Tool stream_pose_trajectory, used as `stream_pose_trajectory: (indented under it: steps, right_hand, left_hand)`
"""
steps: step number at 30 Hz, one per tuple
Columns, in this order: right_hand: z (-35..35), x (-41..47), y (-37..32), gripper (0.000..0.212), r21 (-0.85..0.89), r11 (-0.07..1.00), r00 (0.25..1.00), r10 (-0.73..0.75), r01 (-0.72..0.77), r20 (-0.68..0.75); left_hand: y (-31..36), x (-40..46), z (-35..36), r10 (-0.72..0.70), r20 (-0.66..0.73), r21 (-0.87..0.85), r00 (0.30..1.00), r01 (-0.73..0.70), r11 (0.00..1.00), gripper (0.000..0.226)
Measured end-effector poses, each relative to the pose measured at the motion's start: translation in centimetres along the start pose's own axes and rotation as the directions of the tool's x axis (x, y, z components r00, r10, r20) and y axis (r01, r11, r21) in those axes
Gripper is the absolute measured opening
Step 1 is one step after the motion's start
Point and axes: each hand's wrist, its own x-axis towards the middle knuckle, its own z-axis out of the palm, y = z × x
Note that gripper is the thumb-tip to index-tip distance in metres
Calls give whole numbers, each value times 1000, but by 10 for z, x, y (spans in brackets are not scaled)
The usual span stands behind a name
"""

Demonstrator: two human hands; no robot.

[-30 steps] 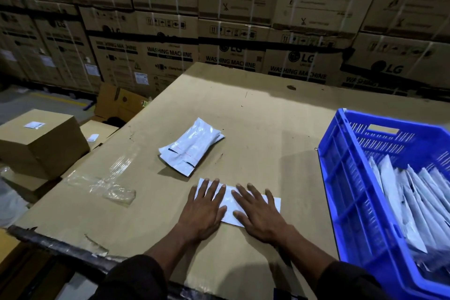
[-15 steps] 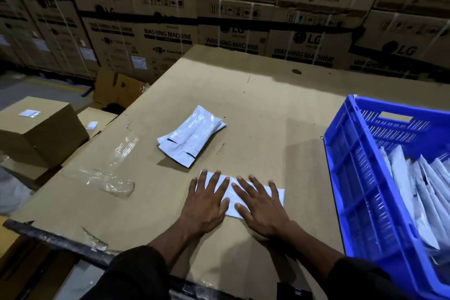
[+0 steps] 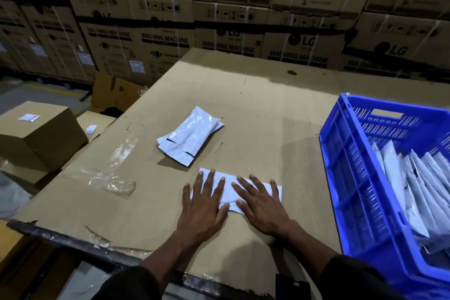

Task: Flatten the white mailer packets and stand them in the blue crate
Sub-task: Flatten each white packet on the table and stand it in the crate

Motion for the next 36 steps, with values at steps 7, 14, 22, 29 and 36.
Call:
stream_pose_trajectory:
  steps: [7, 14, 22, 29, 36]
  right_hand:
    - [1, 5, 0, 55, 134, 991, 999, 35, -29, -39]
    - [-14, -13, -13, 56, -134, 922, 919, -379, 364, -110]
    - [-27, -3, -8, 43, -403, 784, 855, -518, 472, -6]
    - [-52, 16, -12, 21, -326, 860, 876, -457, 392, -152]
    - [-81, 15, 6, 53, -241, 959, 978, -180, 150, -108]
  left_hand:
    - [-5, -8, 2, 61, 65, -53, 996, -57, 997, 72]
    - [-11, 10, 0, -27, 22, -65, 999, 29, 997, 52]
    - [-9, 7, 1, 31, -227, -88, 973, -52, 995, 49]
    - [7, -4, -16, -145, -250, -54, 957, 136, 989, 80]
    - [9, -5, -15, -131, -137, -89, 982, 120, 989, 83]
